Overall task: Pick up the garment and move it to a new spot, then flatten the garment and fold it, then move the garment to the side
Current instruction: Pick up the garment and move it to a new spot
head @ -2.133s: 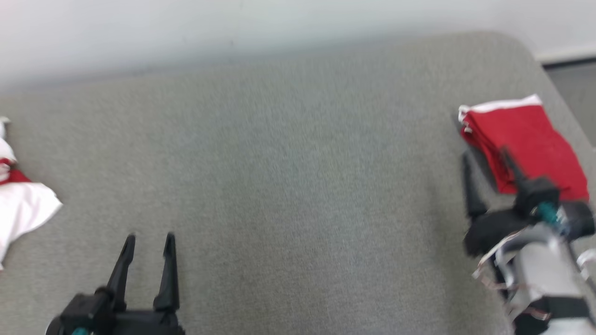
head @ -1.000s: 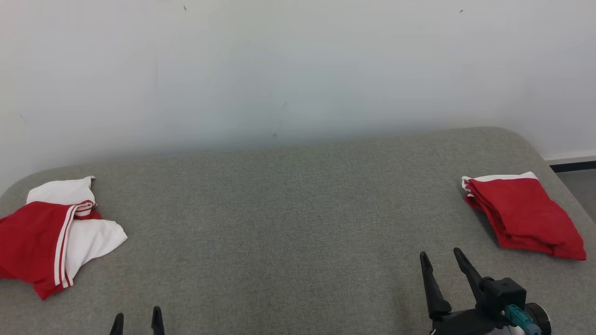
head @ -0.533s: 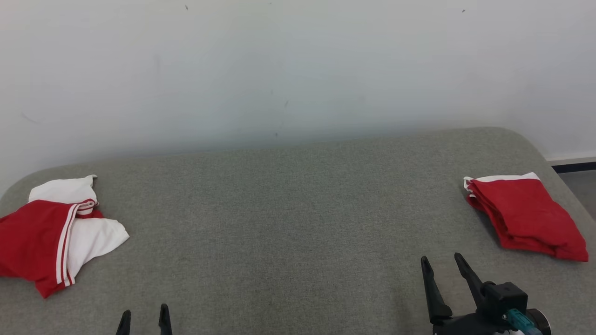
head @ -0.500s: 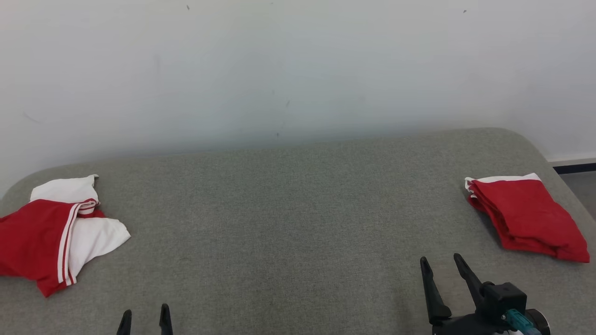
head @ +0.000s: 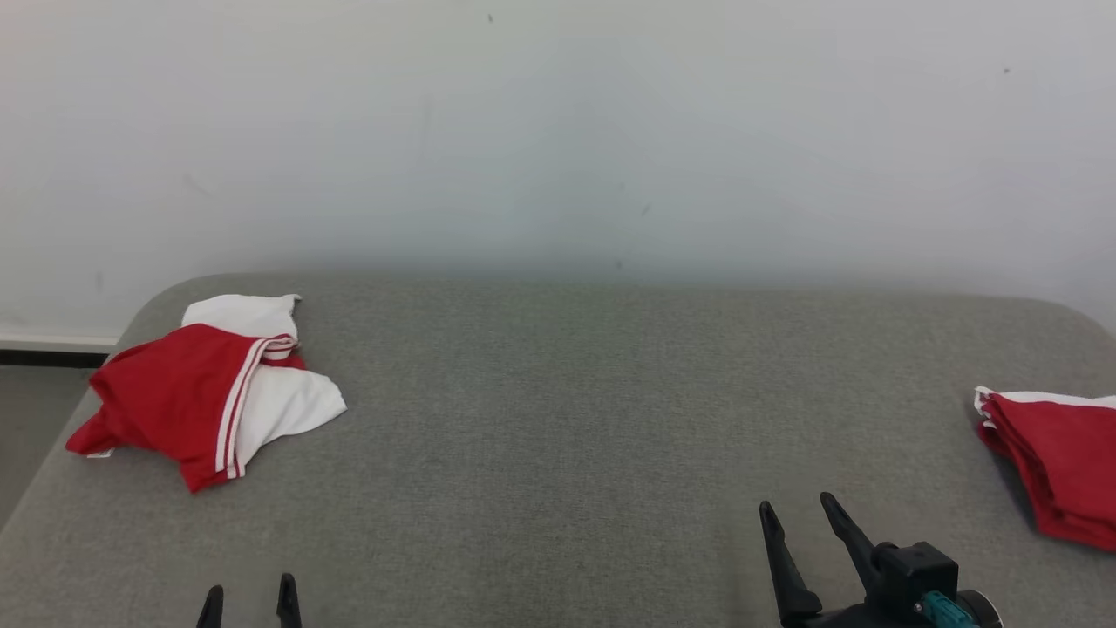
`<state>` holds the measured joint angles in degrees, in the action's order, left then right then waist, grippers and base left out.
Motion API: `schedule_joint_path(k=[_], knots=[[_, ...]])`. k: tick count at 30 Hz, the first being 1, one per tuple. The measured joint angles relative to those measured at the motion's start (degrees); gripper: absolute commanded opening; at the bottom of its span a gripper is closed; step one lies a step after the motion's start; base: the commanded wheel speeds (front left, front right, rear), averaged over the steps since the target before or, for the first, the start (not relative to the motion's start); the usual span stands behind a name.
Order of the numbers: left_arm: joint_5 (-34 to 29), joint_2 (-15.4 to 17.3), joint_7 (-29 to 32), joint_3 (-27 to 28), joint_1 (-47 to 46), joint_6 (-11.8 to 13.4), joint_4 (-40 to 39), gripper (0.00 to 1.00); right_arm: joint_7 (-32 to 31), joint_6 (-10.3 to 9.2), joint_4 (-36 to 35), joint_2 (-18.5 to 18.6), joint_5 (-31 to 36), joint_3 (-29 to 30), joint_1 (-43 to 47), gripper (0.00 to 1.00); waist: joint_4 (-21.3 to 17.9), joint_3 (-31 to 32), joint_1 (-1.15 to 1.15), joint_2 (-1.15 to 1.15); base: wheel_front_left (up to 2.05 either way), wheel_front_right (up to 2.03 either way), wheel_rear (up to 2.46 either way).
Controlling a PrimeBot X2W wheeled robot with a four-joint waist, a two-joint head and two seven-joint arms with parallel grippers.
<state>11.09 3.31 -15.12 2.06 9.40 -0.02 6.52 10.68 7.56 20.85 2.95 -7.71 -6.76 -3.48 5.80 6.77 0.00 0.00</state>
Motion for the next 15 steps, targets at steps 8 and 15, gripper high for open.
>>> schedule_joint_path(k=[8,15], knots=[[-0.4,1.3,0.0,1.4,1.0,-0.4,0.2,1.00,1.3,0.00,1.3,0.0,-2.6,-2.9,-0.2,1.00,7.1,0.6,0.00,0.00,0.00,0.00,0.00],[-0.3,2.1,0.0,2.4,1.8,-0.2,0.3,1.00,2.2,0.00,2.9,0.0,-4.4,-4.9,-0.7,1.00,12.7,0.9,0.00,0.01,0.00,0.00,0.00]])
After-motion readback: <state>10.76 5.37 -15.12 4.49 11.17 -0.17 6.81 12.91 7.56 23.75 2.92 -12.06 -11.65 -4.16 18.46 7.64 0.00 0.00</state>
